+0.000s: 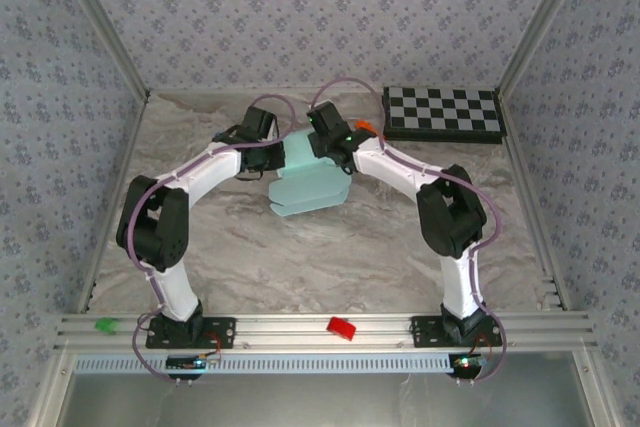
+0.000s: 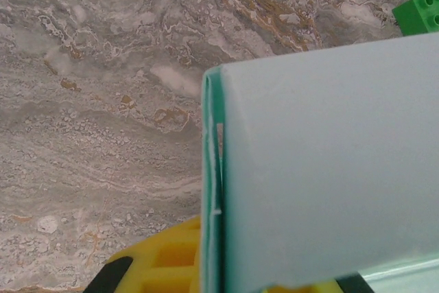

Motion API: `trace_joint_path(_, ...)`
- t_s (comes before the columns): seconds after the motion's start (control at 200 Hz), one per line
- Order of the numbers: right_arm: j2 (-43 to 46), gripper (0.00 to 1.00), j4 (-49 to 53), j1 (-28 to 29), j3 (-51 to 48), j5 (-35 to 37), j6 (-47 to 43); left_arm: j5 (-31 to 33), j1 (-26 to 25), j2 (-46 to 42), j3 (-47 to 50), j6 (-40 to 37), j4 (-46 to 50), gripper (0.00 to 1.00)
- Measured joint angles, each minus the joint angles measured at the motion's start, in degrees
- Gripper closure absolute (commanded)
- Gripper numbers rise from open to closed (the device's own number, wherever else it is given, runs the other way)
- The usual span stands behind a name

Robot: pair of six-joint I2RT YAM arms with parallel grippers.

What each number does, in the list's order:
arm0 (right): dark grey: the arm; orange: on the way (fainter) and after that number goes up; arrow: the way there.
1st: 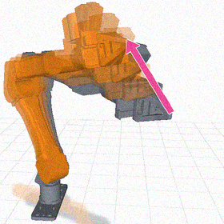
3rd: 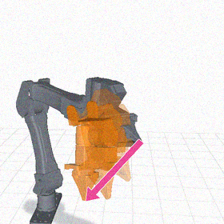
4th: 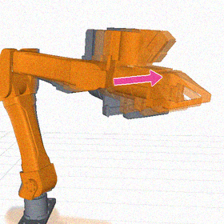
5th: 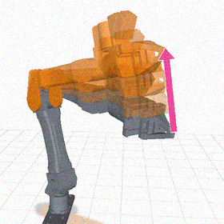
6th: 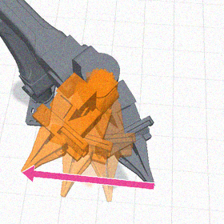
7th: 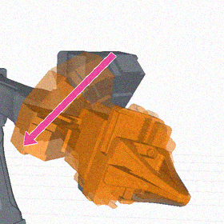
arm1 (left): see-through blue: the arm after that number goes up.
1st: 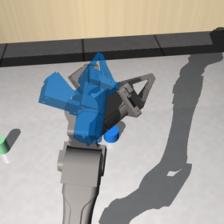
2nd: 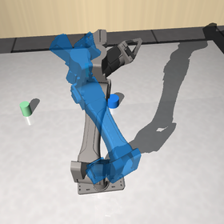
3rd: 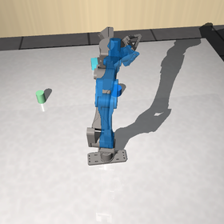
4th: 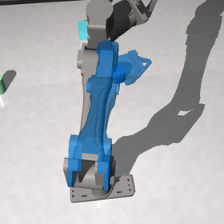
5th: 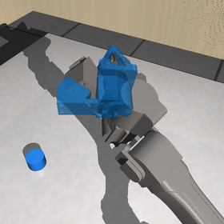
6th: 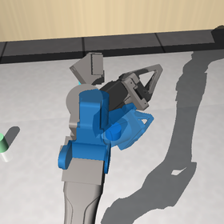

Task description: Fold the paper box

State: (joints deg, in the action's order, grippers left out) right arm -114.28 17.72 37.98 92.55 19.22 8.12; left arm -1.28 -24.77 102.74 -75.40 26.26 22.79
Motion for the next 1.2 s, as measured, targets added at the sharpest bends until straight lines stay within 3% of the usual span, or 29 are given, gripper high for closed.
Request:
trace_joint_path(0.47,2.27,0.44,0.9,-1.16,-1.66,-4.55,0.61,-0.72,-0.11,0.55,-0.76,0.42,0.24,1.0)
trace_joint_path(0.905,4.83,0.39,-2.86,-4.35,-9.84,-17.09,1.99,-0.81,-0.37,0.57,-0.76,0.37,1.9,1.0)
trace_joint_path(1.199,6.01,0.4,-3.32,-5.33,-11.19,-19.34,1.92,-0.81,-0.42,0.57,-0.76,0.37,1.9,1.0)
